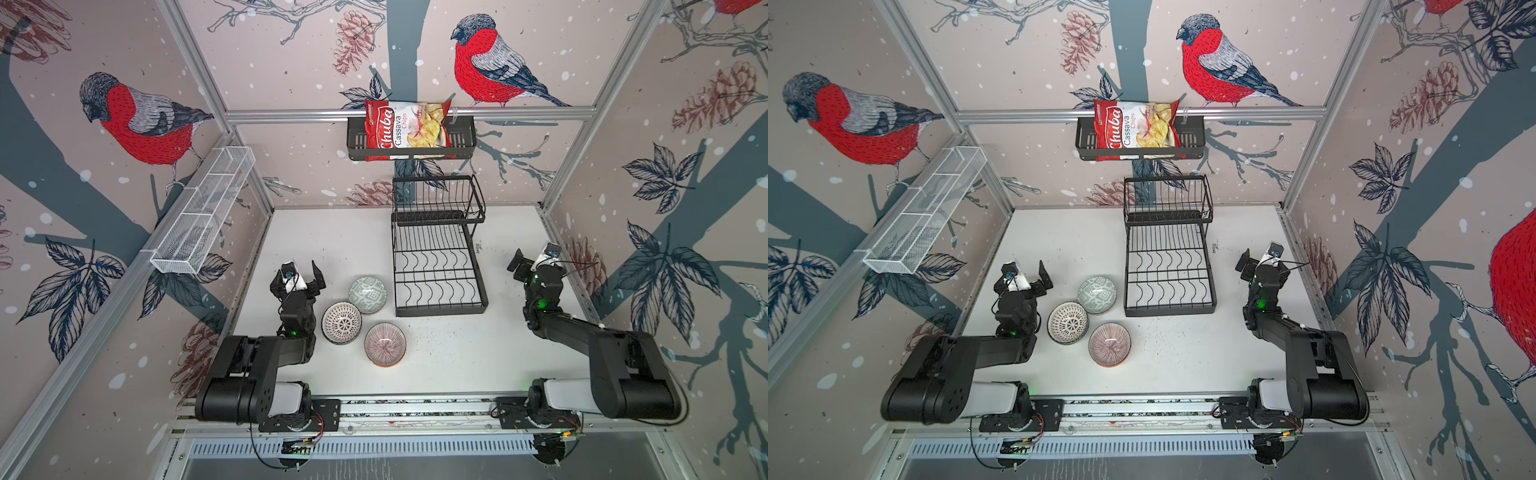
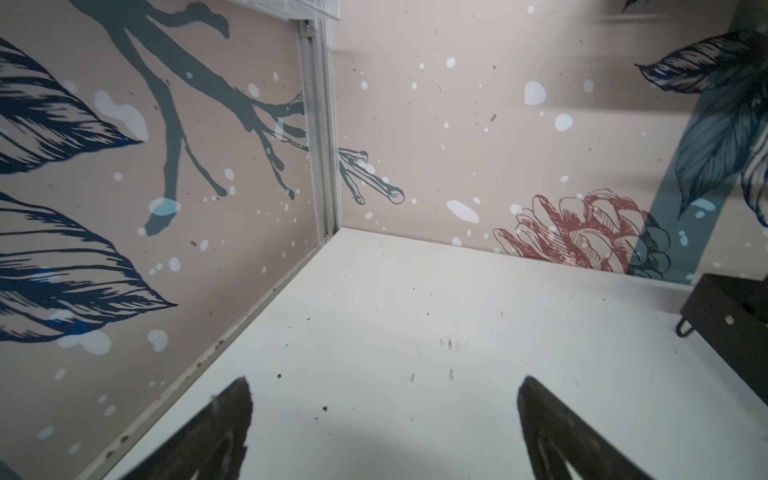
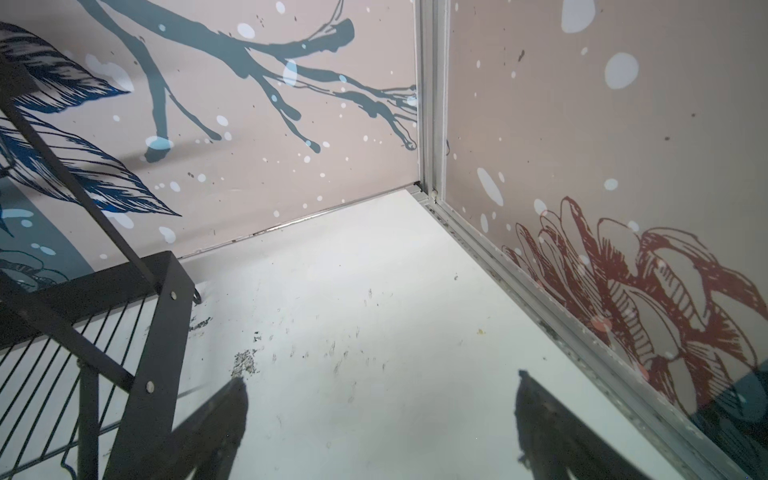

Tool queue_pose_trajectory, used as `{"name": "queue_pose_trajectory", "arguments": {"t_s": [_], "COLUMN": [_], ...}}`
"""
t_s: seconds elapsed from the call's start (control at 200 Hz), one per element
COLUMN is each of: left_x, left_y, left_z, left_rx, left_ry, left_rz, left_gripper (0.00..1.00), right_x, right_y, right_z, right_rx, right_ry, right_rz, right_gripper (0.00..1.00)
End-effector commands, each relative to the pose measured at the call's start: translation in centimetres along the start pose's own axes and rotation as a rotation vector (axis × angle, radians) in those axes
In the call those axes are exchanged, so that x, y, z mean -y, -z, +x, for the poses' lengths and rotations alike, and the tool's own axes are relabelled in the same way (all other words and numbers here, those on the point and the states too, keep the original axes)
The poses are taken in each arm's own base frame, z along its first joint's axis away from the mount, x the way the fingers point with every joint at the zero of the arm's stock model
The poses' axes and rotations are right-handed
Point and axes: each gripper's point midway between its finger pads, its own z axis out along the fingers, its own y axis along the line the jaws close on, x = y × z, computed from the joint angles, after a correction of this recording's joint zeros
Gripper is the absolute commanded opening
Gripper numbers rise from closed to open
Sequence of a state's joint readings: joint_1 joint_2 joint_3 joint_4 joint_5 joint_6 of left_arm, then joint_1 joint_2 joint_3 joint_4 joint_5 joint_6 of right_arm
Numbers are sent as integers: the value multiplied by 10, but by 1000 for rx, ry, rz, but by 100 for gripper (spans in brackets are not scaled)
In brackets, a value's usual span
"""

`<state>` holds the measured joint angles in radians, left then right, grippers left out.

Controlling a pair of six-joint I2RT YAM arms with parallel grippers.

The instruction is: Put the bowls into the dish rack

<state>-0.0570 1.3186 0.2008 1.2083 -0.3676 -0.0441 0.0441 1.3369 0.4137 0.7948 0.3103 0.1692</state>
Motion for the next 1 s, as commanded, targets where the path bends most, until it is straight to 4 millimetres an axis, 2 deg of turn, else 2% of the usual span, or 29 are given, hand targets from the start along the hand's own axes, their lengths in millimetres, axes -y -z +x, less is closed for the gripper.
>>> {"name": "queue_pose_trajectory", "arguments": {"t_s": [0.0,0.145,0.17,0.195,0.3,0.495,0.505,0.525,0.71,0.845,0.885,0.996], "left_x": [-11,-2,-1,0,9,45,47,51,80,89,91,99], "left_y": [-2,-6,-6,-6,-4,3,3,4,18,27,30,39], "left_z": [0,-12,-13,-14,-16,-12,-10,-8,-5,-14,-17,-25], "left_rx": [-70,-147,-163,-177,-239,-396,-409,-428,-541,-559,-562,-571], "left_ry": [40,93,101,110,138,243,246,257,295,338,353,390], "left_rz": [-83,-59,-60,-62,-47,104,114,129,222,263,280,326], "left_gripper": [98,99,98,98,99,98,98,98,98,98,98,98], "right_x": [8,-6,-10,-15,-34,-81,-83,-89,-131,-158,-169,-191], "right_y": [4,4,4,8,11,24,23,25,49,69,80,102], "right_z": [6,1,3,-6,-4,-2,5,7,8,11,2,5], "right_rx": [-72,-142,-162,-151,-212,-321,-344,-359,-430,-471,-458,-474], "right_ry": [-86,-168,-171,-182,-172,-88,-77,-65,6,16,12,50], "right_rz": [55,10,1,-21,-60,-165,-169,-184,-327,-447,-502,-603], "right_gripper": [99,100,100,100,100,98,98,98,97,96,95,93]}}
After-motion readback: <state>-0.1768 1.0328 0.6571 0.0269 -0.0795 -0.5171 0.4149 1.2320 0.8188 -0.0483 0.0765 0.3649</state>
